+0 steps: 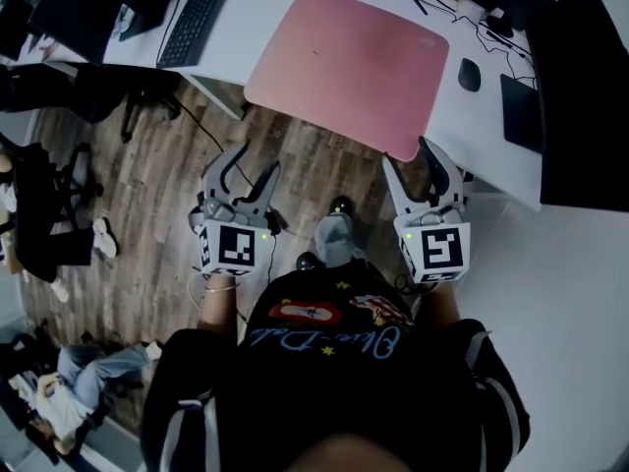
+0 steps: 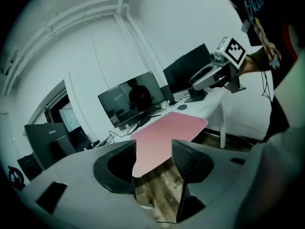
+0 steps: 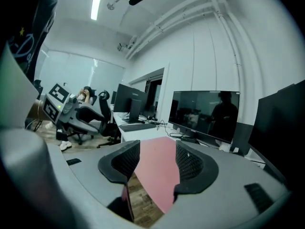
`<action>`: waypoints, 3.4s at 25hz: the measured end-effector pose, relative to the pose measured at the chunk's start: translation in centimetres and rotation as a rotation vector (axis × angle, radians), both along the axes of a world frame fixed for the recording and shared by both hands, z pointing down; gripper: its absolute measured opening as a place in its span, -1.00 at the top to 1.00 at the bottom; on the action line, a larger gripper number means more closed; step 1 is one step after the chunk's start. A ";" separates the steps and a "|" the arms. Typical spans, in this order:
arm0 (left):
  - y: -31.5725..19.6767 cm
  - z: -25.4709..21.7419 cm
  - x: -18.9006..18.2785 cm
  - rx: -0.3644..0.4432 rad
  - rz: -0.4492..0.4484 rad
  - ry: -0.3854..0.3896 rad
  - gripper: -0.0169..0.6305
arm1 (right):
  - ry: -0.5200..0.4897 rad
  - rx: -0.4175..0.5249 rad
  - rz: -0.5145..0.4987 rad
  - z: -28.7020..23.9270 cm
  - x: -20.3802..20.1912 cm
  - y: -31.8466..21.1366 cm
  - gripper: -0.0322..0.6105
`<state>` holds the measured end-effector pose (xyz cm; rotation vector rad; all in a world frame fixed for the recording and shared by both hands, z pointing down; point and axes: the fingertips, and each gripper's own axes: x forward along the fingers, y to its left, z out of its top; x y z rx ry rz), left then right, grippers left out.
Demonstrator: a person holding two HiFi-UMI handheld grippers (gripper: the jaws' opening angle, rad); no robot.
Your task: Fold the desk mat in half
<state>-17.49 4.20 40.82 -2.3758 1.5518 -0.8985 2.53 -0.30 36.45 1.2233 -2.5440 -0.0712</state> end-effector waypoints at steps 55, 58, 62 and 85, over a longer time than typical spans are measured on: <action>-13.0 16.2 0.7 -0.075 0.469 -0.544 0.90 | 0.388 -0.246 0.250 17.4 -1.6 -2.8 0.18; -13.5 15.1 0.6 -0.076 0.481 -0.514 0.90 | 0.434 -0.236 0.248 17.9 -2.1 -3.5 0.16; -13.8 13.6 0.8 -0.064 0.502 -0.484 0.90 | 0.507 -0.232 0.247 18.7 -2.2 -4.3 0.16; -20.5 8.2 2.0 0.009 0.516 -0.369 0.90 | 0.636 -0.074 0.341 12.5 -0.7 -13.2 0.74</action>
